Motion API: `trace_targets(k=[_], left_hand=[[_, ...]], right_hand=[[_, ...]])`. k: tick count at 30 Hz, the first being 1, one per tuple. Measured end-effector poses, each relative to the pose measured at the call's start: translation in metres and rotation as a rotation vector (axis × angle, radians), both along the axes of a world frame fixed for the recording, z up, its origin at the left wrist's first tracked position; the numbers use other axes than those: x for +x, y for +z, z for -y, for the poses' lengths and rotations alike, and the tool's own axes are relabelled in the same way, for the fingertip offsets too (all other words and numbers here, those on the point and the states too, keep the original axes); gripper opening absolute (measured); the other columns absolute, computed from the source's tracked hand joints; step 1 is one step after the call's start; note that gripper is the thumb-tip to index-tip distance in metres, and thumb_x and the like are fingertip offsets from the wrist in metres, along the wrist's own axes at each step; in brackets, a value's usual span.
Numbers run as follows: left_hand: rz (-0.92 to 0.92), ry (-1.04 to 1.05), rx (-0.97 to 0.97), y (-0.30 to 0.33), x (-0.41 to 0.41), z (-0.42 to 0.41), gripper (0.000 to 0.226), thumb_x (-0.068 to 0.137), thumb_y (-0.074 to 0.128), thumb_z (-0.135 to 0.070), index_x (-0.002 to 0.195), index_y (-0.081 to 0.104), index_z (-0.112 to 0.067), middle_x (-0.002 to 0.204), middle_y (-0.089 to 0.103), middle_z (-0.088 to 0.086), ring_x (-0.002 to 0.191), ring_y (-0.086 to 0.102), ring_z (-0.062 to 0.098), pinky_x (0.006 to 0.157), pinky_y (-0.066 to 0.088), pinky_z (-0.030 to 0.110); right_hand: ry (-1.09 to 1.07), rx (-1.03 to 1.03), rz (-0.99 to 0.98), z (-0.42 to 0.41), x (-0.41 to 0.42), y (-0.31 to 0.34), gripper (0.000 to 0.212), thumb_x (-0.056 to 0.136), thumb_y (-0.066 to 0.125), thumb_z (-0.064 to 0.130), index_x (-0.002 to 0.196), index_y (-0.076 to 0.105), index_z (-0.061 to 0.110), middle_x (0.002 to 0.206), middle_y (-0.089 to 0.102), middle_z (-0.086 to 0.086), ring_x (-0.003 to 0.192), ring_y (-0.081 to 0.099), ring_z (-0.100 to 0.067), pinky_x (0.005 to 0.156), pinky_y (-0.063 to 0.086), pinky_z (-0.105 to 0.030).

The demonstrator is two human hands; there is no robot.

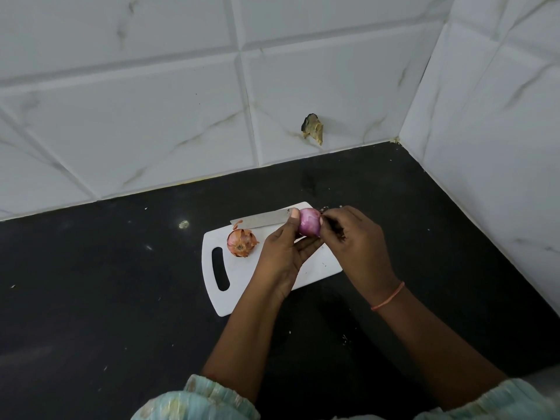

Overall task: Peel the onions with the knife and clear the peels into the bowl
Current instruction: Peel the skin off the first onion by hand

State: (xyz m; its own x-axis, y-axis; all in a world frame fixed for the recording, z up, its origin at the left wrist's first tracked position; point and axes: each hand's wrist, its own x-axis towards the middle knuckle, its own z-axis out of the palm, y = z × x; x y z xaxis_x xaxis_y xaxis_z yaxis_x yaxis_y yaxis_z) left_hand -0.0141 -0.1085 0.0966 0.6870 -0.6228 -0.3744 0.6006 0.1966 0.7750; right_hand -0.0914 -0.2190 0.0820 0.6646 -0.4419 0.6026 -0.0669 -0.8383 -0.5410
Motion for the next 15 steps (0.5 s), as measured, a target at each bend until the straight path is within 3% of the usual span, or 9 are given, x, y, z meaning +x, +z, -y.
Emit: trace_targets(k=[3,7,11,15], left_hand=[[-0.012,0.001,0.001,0.000,0.001,-0.001,0.037,0.104,0.047,-0.031,0.109,0.067,-0.001,0.108,0.073,0.016,0.097,0.073,0.024,0.087,0.059,0.031],[-0.078,0.013,-0.014,-0.001,0.005,-0.005,0.041,0.103,0.049,-0.032,0.120,0.062,0.002,0.122,0.067,0.022,0.098,0.072,0.026,0.087,0.059,0.032],[-0.102,0.025,-0.019,-0.002,0.006,-0.008,0.041,0.100,0.053,-0.031,0.124,0.061,0.002,0.122,0.067,0.024,0.101,0.071,0.031,0.087,0.060,0.033],[-0.082,0.023,-0.014,-0.001,0.006,-0.008,0.037,0.100,0.053,-0.031,0.117,0.064,0.000,0.115,0.070,0.021,0.098,0.072,0.029,0.083,0.060,0.032]], right_hand=[[0.016,0.033,-0.009,0.000,0.000,0.000,0.002,0.090,0.068,0.008,0.090,0.068,0.006,0.086,0.065,-0.002,0.074,0.059,-0.009,0.064,0.054,-0.028],[0.125,0.261,-0.042,0.005,-0.002,0.008,0.003,0.092,0.066,0.010,0.094,0.068,0.009,0.086,0.067,0.004,0.076,0.064,-0.007,0.066,0.054,-0.025],[0.242,0.500,-0.137,0.011,-0.005,0.019,0.002,0.092,0.066,0.011,0.093,0.067,0.010,0.078,0.067,0.002,0.066,0.064,-0.002,0.055,0.046,-0.010],[0.267,0.547,-0.119,0.008,-0.006,0.018,0.002,0.093,0.065,0.009,0.093,0.066,0.008,0.078,0.067,-0.001,0.065,0.064,-0.002,0.054,0.046,-0.010]])
